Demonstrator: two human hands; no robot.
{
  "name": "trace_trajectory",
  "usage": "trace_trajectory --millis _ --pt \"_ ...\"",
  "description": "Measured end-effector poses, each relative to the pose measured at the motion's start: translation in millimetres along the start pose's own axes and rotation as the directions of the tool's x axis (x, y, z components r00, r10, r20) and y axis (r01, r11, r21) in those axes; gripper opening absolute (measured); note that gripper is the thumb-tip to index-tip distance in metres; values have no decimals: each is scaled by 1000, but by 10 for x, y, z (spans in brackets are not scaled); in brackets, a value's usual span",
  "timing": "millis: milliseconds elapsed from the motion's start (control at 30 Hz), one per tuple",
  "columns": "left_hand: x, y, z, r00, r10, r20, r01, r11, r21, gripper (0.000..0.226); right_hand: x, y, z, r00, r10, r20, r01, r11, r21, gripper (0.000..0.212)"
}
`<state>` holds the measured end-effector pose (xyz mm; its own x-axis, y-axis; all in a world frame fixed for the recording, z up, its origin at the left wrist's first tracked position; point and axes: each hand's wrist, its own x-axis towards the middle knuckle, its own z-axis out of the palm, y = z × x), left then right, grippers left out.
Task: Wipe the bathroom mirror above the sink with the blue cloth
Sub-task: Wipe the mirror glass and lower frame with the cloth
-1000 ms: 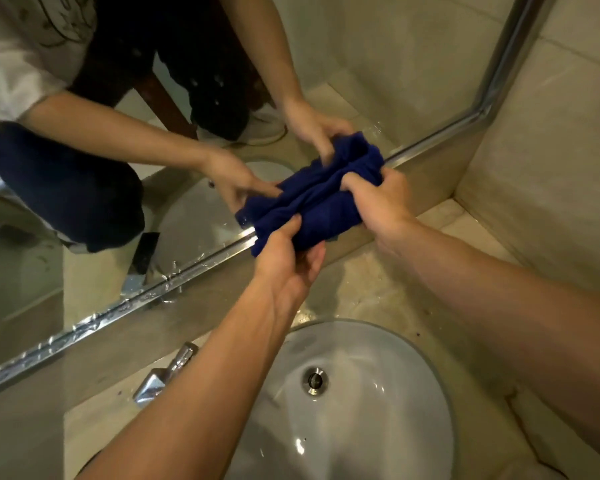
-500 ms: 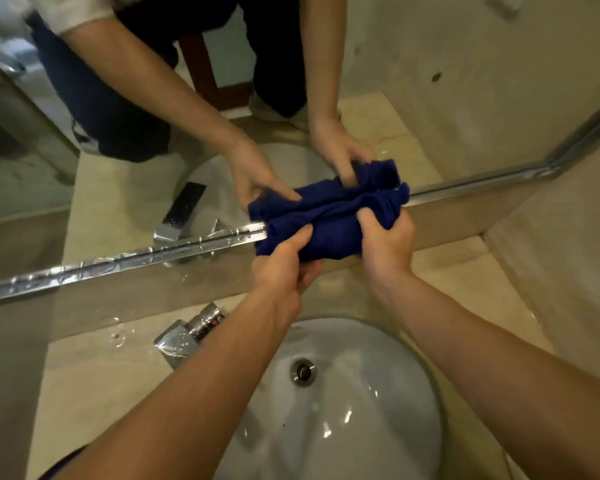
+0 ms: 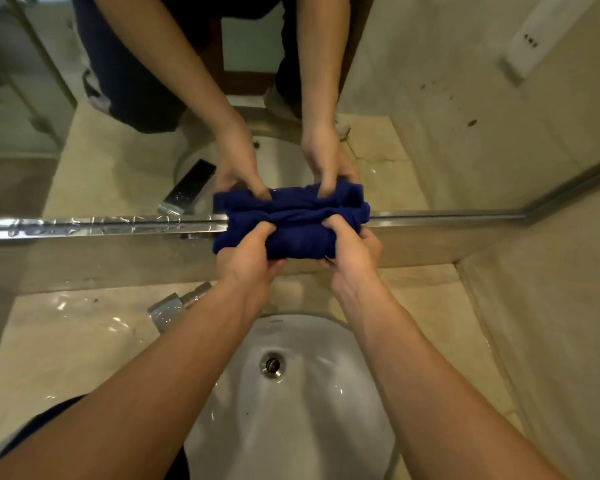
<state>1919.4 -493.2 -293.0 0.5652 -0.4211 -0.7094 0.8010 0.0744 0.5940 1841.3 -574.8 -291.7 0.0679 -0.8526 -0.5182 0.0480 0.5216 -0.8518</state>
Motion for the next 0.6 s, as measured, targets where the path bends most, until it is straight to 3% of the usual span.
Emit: trace_trajectory --millis 133,233,400,500,600 --pt "62 2 42 994 -109 2 109 994 15 47 1 133 46 998 -40 -49 45 994 101 20" --pt "106 98 -65 986 -164 24 164 986 11 49 -127 305 293 972 -162 -167 194 962 190 34" --pt "175 288 -273 986 -169 9 169 985 -37 53 -304 446 674 917 -265 -298 302 949 85 35" --pt "221 340 -396 993 -108 -51 102 989 -105 50 -433 535 832 917 -289 -276 304 953 14 33" --pt "240 262 -474 968 77 -240 -102 990 -93 33 -556 640 928 932 -305 -195 306 952 -26 30"
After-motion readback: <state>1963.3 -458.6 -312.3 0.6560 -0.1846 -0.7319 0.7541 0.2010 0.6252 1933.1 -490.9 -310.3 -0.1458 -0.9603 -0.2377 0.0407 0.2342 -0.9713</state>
